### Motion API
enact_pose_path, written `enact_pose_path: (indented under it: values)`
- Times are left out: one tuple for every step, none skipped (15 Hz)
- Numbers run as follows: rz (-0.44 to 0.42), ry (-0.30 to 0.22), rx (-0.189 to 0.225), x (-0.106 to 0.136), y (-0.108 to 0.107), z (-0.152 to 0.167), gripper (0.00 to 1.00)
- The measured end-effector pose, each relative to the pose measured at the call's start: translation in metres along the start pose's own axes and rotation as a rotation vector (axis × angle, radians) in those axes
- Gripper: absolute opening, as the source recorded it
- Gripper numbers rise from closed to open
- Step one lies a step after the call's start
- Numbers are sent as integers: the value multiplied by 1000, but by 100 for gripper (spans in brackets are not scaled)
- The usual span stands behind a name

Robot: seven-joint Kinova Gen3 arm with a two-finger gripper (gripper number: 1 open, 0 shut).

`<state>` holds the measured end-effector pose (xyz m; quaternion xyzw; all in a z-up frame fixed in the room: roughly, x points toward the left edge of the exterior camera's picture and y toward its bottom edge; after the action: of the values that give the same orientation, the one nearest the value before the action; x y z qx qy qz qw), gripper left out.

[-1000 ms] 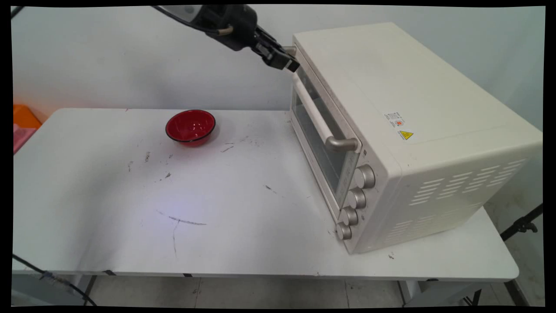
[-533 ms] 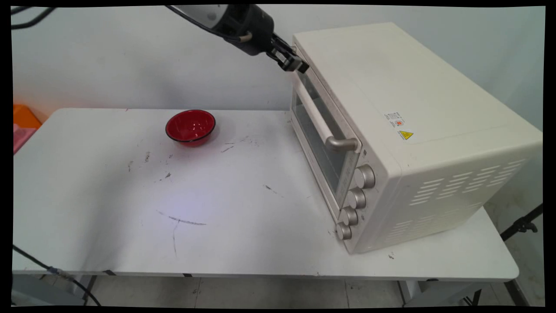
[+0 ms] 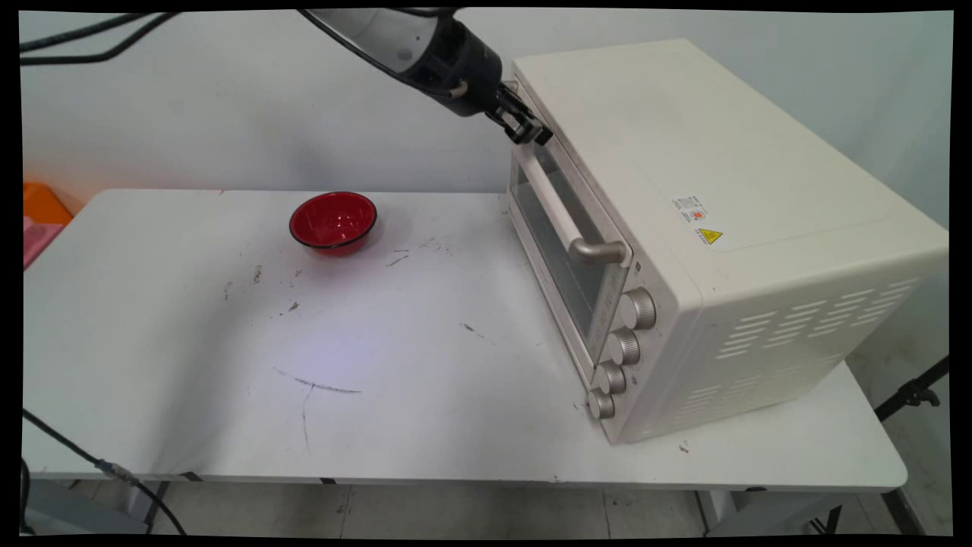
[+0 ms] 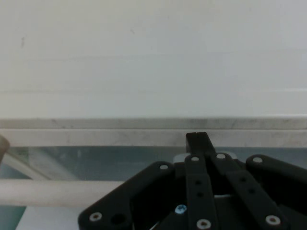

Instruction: Open the oven

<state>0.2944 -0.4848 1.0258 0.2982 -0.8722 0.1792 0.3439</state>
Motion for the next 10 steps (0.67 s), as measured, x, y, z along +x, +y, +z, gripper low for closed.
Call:
enact_pose_path:
  values:
    - [2,-4,2,0,0,3,0]
    - [4,-7,4,0,0,5,0]
    - [6,-9,5,0,1,7,0]
    - [7,-13,6,-1,1,9,0]
    - [9,-17,8,-1,1,10,0]
    - [11,-21,9,-2,1,11,0]
    - [13,-25,10,-4,1,12,0]
    - [15,-28,10,-5,1,12,0]
    - [17,-31,11,-6,1,12,0]
    - [19,-36,11,-8,0,11,0]
